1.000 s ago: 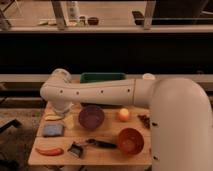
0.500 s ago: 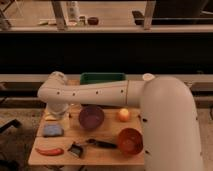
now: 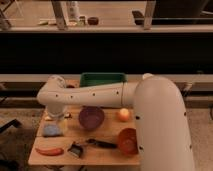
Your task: Place sponge in red bowl
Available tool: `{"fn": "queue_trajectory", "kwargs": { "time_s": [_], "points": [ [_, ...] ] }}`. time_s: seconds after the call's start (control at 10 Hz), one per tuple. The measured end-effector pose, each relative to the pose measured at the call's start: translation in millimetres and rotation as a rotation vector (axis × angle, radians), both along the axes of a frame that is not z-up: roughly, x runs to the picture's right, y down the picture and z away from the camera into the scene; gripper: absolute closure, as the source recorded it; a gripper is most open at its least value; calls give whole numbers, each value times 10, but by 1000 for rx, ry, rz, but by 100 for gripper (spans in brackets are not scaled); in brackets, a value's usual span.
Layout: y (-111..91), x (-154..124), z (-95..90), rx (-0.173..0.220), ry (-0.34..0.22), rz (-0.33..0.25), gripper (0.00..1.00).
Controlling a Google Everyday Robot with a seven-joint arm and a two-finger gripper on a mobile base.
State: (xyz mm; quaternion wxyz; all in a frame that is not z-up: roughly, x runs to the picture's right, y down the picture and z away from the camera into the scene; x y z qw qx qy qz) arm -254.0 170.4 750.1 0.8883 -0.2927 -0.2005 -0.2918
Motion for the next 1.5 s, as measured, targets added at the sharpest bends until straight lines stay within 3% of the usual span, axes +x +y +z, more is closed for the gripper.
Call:
{"fn": "queue_trajectory", "kwargs": {
  "time_s": [1.2,1.5],
  "points": [
    [335,-285,443,-53,-47,12,20],
    [352,-295,419,-58,-51,10,30]
  ]
}}
